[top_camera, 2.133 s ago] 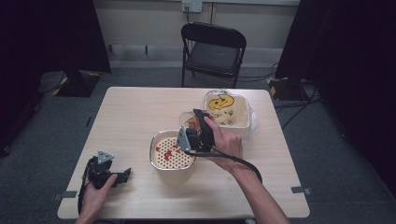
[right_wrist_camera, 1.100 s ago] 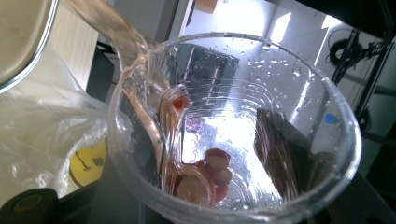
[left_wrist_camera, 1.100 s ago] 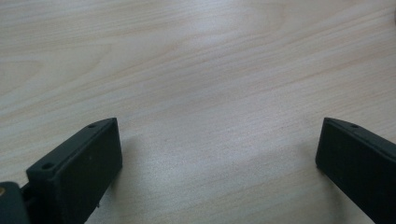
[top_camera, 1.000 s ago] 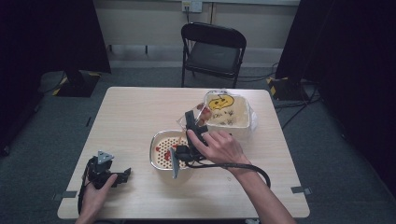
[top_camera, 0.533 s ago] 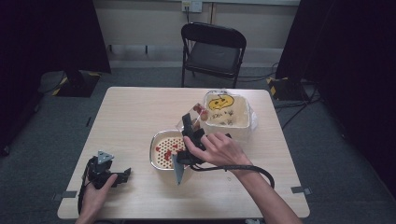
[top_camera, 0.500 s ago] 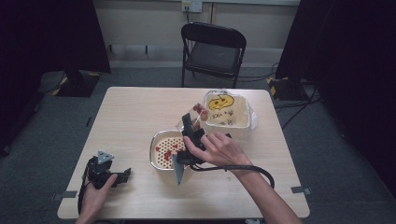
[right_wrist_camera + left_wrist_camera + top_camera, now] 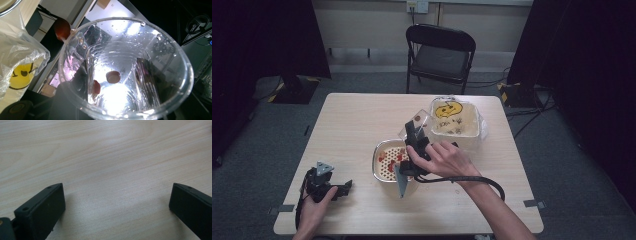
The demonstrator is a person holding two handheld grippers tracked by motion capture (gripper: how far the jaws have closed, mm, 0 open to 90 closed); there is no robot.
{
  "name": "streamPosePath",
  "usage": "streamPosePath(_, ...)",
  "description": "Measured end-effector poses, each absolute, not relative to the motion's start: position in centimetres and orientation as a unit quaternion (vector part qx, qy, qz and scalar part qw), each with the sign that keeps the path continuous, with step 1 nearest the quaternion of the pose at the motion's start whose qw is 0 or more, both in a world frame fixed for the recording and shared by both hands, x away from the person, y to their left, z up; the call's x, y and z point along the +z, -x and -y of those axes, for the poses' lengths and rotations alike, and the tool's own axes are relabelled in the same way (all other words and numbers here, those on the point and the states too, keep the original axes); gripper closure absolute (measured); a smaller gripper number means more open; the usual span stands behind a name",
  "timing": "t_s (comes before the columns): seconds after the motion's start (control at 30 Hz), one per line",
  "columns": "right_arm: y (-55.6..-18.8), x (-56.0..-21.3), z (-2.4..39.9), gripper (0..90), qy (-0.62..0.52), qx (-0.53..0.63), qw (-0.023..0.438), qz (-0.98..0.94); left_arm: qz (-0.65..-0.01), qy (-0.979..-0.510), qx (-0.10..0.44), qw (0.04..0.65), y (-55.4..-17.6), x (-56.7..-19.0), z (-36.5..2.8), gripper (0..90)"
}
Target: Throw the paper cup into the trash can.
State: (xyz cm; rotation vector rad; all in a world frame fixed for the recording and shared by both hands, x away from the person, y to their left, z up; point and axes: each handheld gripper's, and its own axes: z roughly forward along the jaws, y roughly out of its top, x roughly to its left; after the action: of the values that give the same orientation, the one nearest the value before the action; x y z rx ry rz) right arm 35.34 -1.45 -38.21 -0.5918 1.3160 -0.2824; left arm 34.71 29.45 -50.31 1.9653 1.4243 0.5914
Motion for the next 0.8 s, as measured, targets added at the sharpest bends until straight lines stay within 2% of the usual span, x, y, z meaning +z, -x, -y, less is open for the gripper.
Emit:
streamPosePath(0.23,-35.3,-37.1,1.6,50.0,0.219,-0.076,0.731,-0.641,-0.541,-0.746,0.225,0.317,-34.7,-50.3,-29.4,0.0)
streamPosePath(0.37,-35.5,-35.6,2.2,49.9,0.133,0.014,0.7,-0.702,-0.541,-0.746,0.225,0.317,-34.7,-50.3,-29.4,0.0)
streamPosePath(0.4,-35.7,-34.7,2.7,49.9,0.081,0.067,0.674,-0.731,-0.541,-0.746,0.225,0.317,-34.7,-50.3,-29.4,0.0)
streamPosePath(0.6,-36.2,-33.1,3.9,49.8,-0.019,0.186,0.603,-0.776,-0.541,-0.746,0.224,0.316,-34.7,-50.3,-29.4,0.0)
streamPosePath(0.67,-36.6,-32.5,4.5,49.8,-0.079,0.257,0.549,-0.791,-0.541,-0.746,0.225,0.317,-34.7,-50.3,-29.4,0.0)
streamPosePath(0.7,-37.3,-32.1,5.3,49.6,-0.129,0.316,0.494,-0.799,-0.541,-0.746,0.224,0.317,-34.7,-50.3,-29.4,0.0)
streamPosePath(0.73,-37.5,-31.9,5.7,49.7,-0.149,0.339,0.471,-0.8,-0.541,-0.746,0.224,0.317,-34.7,-50.3,-29.4,0.0)
streamPosePath(0.77,-37.5,-31.9,5.7,49.7,-0.149,0.339,0.471,-0.8,-0.541,-0.746,0.224,0.317,-34.7,-50.3,-29.4,0.0)
streamPosePath(0.8,-37.9,-31.7,6.4,49.6,-0.181,0.377,0.432,-0.799,-0.541,-0.746,0.224,0.317,-34.7,-50.3,-29.4,0.0)
